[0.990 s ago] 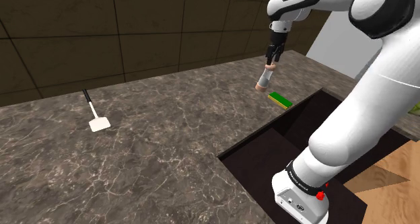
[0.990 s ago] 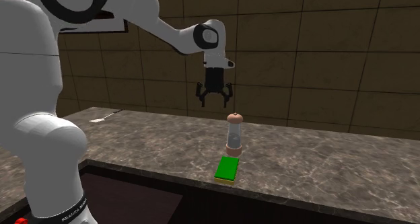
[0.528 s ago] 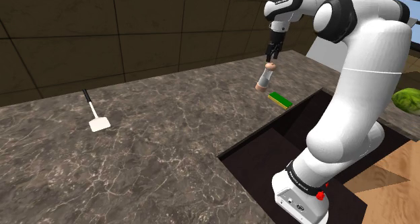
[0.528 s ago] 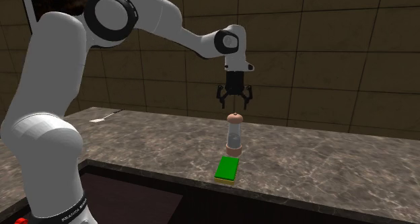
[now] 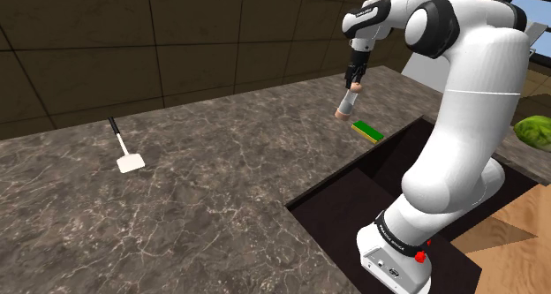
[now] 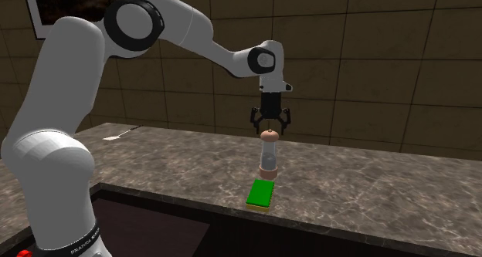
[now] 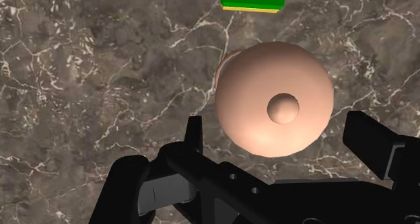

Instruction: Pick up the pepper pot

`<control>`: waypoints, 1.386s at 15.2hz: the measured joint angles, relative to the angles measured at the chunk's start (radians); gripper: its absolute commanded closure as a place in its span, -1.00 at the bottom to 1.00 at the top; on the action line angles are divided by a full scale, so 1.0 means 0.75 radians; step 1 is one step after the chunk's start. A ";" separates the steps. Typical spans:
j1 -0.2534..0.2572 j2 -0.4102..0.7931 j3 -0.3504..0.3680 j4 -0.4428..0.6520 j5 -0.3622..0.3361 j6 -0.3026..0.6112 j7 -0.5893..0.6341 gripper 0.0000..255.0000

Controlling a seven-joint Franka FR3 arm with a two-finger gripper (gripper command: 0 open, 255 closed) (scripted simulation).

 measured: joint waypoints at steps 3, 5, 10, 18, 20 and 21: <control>0.000 0.000 0.000 -0.008 0.000 0.009 0.000 1.00; 0.001 -0.001 0.000 -0.009 0.000 0.011 0.000 1.00; 0.001 -0.001 0.000 -0.009 0.000 0.011 0.000 1.00; 0.001 -0.027 -0.005 0.061 -0.009 -0.084 -0.004 1.00; -0.001 -0.029 -0.007 0.091 -0.010 -0.117 -0.006 1.00; -0.001 -0.032 -0.007 0.106 -0.011 -0.134 -0.007 1.00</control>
